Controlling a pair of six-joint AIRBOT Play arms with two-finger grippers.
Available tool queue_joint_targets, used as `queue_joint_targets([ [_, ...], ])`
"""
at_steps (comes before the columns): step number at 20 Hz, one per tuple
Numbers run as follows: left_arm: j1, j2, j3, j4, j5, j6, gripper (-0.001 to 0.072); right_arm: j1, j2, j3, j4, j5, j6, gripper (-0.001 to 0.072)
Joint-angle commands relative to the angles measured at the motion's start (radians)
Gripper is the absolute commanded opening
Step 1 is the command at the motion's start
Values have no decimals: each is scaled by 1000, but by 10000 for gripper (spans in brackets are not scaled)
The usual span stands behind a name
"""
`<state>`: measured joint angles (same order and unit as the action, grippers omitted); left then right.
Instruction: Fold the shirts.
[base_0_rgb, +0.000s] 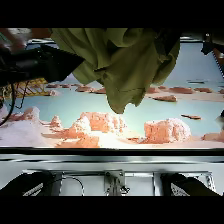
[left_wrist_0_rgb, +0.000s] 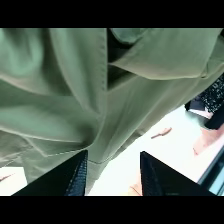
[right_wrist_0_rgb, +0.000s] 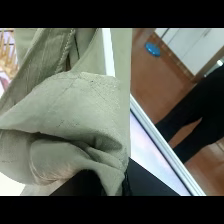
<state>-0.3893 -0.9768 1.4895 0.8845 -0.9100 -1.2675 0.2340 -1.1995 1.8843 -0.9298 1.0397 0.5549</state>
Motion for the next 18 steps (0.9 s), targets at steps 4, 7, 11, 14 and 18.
queue_joint_targets([
  [4, 58, 3, 1, 10, 175, 18, 426, 1, 37, 1, 95, -11, -3, 71],
  [7, 58, -33, 1, 9, 277, 2, 532, 1, 53, 1, 111, 3, -3, 71],
  [11, 56, -44, 1, -74, 408, -5, 530, 1, 53, 1, 111, 32, 2, 71],
  [14, 54, -56, 0, -74, 422, -10, 99, 1, 53, 1, 111, 31, 2, 71],
  [18, 2, -83, -1, -72, 256, -6, 58, 0, 53, 1, 89, -2, 2, 71],
])
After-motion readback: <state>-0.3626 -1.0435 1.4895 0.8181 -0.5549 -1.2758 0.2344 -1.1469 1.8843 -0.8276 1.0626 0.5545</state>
